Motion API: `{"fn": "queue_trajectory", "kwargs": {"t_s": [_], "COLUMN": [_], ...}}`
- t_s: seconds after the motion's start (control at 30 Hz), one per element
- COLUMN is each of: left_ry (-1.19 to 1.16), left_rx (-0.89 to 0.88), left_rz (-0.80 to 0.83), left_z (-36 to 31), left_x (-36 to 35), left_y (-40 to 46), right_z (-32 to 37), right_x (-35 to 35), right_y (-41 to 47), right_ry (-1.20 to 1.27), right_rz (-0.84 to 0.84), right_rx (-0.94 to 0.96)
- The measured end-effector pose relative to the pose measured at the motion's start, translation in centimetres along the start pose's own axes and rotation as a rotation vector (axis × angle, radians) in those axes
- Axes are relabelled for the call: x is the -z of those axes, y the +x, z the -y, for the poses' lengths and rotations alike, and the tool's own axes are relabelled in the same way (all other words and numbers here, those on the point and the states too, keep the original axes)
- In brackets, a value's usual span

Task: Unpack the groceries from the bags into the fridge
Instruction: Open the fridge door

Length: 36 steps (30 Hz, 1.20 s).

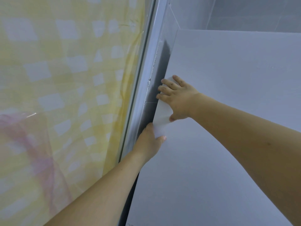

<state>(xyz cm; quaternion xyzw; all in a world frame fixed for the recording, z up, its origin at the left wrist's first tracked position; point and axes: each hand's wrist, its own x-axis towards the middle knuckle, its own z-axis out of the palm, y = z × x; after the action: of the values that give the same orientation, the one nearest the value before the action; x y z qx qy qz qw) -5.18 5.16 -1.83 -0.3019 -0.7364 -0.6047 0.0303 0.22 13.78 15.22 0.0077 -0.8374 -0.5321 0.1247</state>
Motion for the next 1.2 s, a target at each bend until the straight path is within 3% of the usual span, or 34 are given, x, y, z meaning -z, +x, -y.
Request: {"fn": "queue_trajectory", "kwargs": {"t_s": [0.67, 1.2], "left_ry": [0.051, 0.206], "left_rx": [0.028, 0.062], "left_rz": [-0.042, -0.149], "left_z": [-1.2, -5.1], "left_x": [1.6, 5.5], "left_y": [-2.8, -12.1], "right_z": [0.7, 2.6], "right_x": [1.7, 8.3], "right_y": [-1.8, -9.6], "right_ry": [0.036, 0.056], "right_rz": [-0.085, -0.264], "right_rx": [0.006, 0.053]}}
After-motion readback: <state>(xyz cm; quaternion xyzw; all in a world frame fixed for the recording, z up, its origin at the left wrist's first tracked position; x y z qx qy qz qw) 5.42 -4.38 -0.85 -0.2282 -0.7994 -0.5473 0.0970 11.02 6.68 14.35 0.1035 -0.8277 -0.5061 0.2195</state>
